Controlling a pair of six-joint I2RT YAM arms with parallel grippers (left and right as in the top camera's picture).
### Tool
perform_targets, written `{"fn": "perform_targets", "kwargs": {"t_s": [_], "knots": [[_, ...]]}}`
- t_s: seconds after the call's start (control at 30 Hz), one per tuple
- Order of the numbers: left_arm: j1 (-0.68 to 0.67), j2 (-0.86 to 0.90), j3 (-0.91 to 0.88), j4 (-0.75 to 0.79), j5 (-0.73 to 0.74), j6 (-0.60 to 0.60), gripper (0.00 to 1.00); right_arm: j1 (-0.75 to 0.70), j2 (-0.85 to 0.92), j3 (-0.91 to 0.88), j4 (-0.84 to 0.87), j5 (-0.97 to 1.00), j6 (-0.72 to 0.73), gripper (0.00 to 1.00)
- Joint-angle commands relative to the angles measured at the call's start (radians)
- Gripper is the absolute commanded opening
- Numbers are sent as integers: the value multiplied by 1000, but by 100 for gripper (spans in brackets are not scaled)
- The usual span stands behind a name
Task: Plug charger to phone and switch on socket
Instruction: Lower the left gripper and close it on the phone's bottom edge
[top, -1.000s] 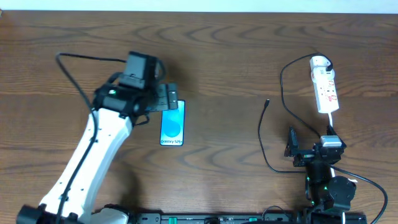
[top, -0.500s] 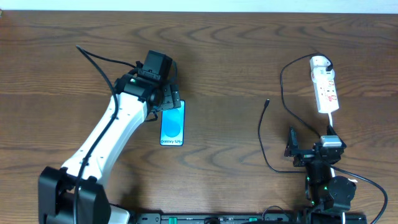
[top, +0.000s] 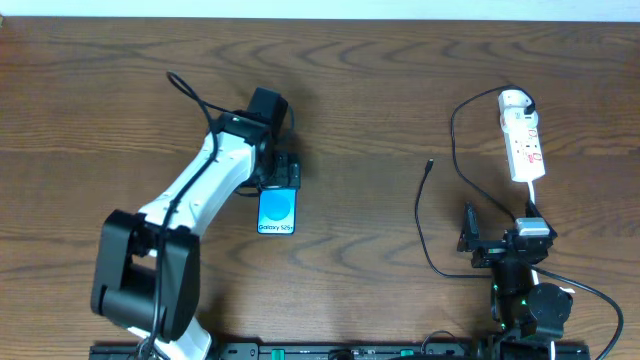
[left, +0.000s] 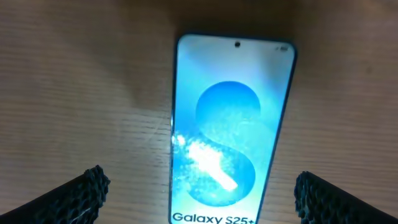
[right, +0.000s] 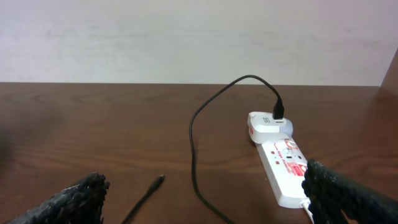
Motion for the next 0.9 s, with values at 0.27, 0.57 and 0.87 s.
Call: {"fn": "perform_targets", "kwargs": {"t_s": [0.27, 0.57, 0.87], "knots": [[2, 25, 5, 0, 98, 92, 98, -4, -10, -2, -3, -6, -11, 99], [2, 26, -47, 88, 94, 92, 98, -4, -10, -2, -3, -7, -11, 99], [2, 32, -53, 113, 94, 92, 98, -4, -10, -2, -3, -6, -11, 99]]}}
